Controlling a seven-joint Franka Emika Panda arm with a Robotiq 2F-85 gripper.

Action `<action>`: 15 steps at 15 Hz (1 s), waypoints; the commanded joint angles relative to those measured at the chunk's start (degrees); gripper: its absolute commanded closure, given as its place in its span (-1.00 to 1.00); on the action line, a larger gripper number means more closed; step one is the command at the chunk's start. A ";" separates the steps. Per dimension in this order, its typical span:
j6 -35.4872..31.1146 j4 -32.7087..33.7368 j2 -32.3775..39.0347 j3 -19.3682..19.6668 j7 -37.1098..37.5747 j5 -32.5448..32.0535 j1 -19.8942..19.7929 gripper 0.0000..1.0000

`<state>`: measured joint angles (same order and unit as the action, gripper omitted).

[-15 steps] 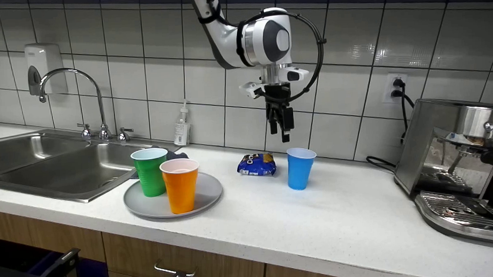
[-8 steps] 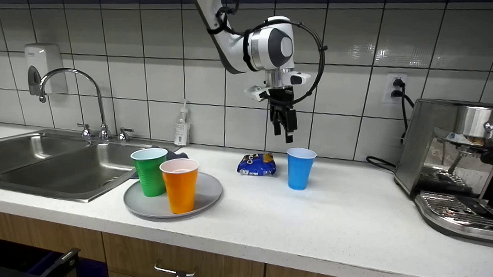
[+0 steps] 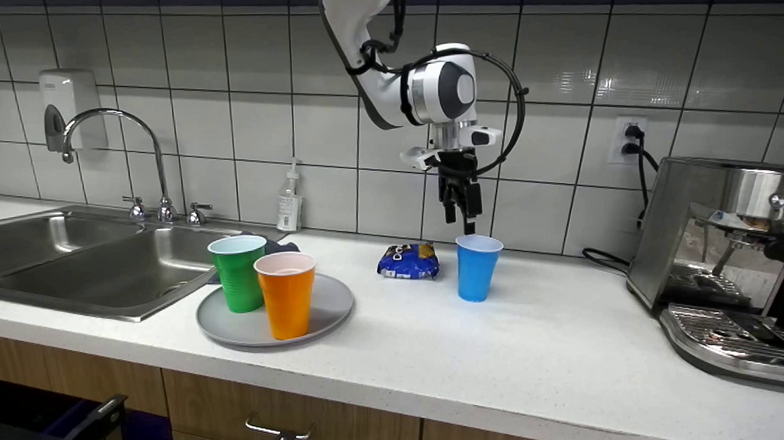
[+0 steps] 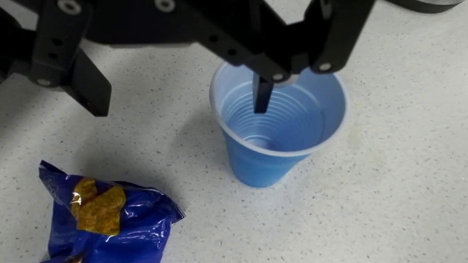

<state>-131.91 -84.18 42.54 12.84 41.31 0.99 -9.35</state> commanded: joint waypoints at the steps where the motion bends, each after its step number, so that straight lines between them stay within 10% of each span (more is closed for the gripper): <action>1: 3.80 6.64 4.19 0.03 -1.92 1.38 -1.06 -1.00; 7: 4.98 9.34 6.53 0.15 -2.18 1.19 -1.43 -1.00; 8: 4.92 9.56 6.67 0.17 -2.27 1.23 -1.48 -0.50; 15: 5.07 10.39 6.89 0.29 -2.88 1.31 -1.87 0.46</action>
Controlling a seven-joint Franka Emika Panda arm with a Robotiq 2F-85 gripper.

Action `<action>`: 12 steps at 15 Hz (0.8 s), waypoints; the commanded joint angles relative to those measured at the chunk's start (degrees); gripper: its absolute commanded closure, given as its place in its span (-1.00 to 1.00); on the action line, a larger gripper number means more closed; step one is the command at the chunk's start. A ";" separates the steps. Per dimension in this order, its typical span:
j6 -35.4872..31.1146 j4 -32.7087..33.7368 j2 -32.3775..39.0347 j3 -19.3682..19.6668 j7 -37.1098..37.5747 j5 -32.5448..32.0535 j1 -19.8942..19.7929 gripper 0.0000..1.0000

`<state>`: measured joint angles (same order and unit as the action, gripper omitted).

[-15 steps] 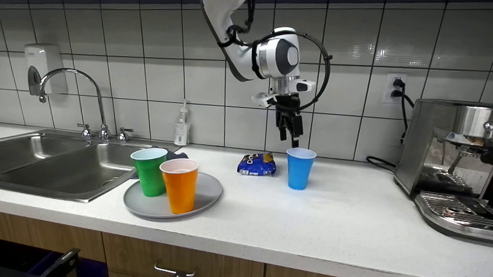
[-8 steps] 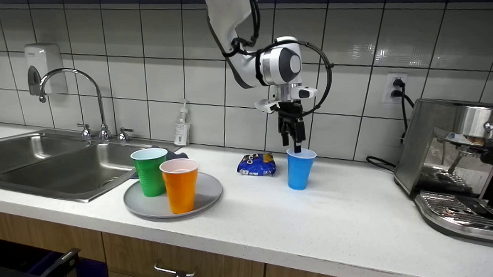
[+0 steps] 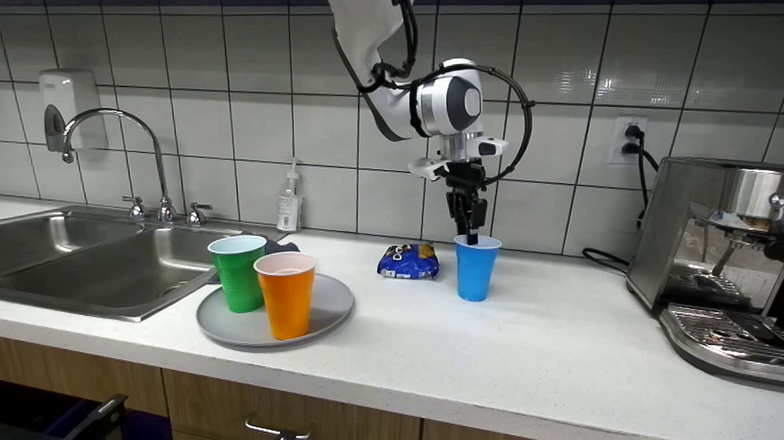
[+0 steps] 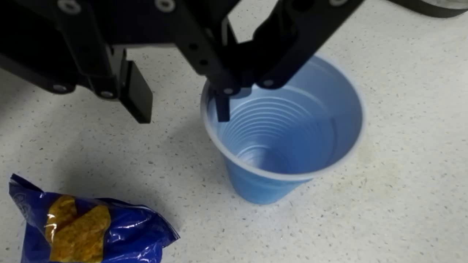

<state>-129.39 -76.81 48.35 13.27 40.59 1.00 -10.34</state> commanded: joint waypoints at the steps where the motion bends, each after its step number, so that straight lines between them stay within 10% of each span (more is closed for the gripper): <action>1: 2.58 3.13 1.08 -0.11 -2.25 1.30 -0.95 0.64; 4: 2.69 3.43 1.06 -0.07 -2.45 1.32 -1.19 1.00; 12: 3.68 3.06 -0.35 0.30 -4.25 0.55 -1.36 0.98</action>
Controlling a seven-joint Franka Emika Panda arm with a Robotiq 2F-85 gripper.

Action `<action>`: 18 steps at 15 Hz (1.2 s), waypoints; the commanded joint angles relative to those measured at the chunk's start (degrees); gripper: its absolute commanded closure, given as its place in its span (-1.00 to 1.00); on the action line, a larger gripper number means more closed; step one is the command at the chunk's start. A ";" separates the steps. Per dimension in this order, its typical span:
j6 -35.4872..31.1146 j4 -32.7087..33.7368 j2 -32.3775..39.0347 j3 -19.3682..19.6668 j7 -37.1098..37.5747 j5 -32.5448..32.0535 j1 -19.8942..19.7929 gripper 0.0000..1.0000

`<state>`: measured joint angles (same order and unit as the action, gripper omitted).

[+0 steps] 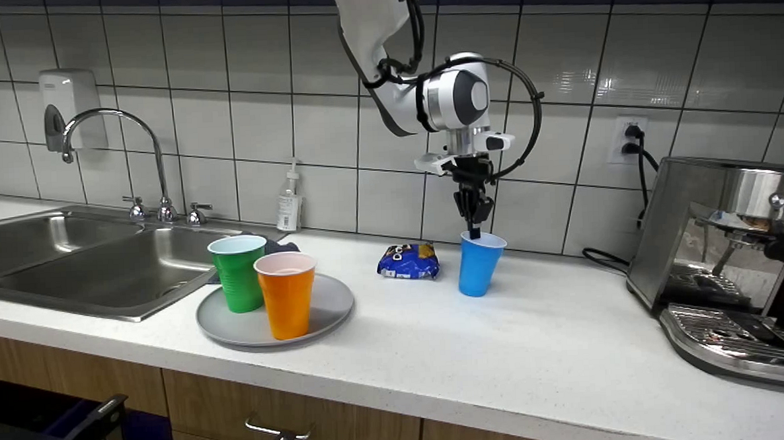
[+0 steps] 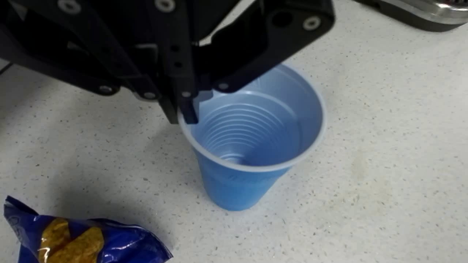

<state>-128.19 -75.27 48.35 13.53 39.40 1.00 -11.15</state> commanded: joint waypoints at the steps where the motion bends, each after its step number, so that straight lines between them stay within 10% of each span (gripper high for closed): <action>1: 2.52 1.24 -0.75 0.06 -3.82 0.42 -0.52 0.98; 18: 2.54 -8.41 -11.04 0.39 -14.06 -1.04 2.70 0.98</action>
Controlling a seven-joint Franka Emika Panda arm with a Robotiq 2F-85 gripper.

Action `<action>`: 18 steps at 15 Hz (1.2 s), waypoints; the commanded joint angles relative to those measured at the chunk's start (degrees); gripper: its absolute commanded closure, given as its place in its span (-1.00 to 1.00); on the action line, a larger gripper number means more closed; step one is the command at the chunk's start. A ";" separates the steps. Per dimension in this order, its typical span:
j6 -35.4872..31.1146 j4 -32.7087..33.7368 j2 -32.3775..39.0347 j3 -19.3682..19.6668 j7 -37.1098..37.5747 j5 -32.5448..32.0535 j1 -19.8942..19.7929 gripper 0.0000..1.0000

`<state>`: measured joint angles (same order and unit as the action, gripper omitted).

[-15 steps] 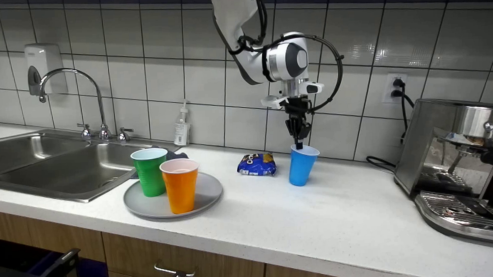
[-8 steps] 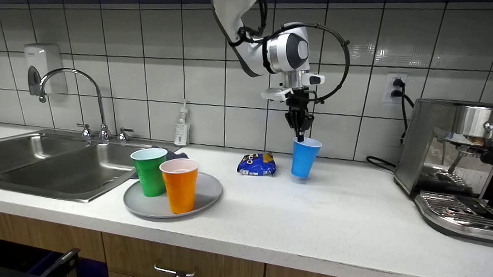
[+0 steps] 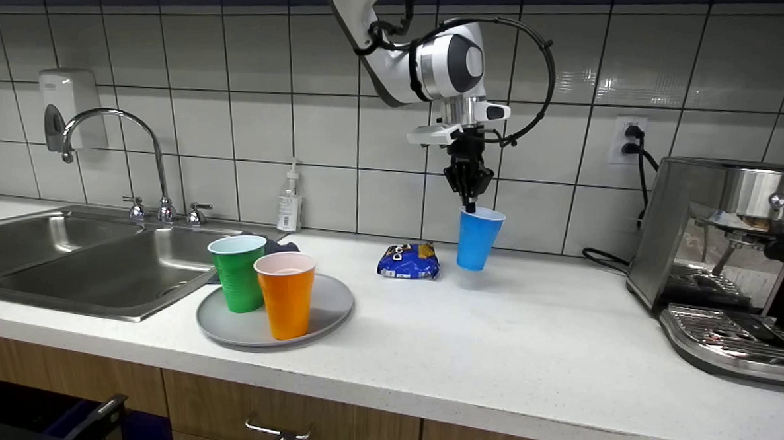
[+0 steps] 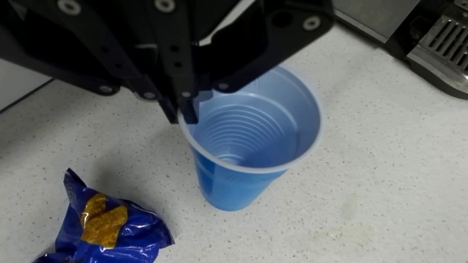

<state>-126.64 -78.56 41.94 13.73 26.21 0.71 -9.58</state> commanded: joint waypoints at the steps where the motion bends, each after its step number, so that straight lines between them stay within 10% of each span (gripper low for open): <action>1: 1.02 -6.34 -5.59 0.08 -0.85 -0.61 1.34 0.98; 18: -6.65 -29.85 -20.26 0.42 8.90 -3.12 8.95 0.98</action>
<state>-130.01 -102.15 26.20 13.74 31.63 0.12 -2.66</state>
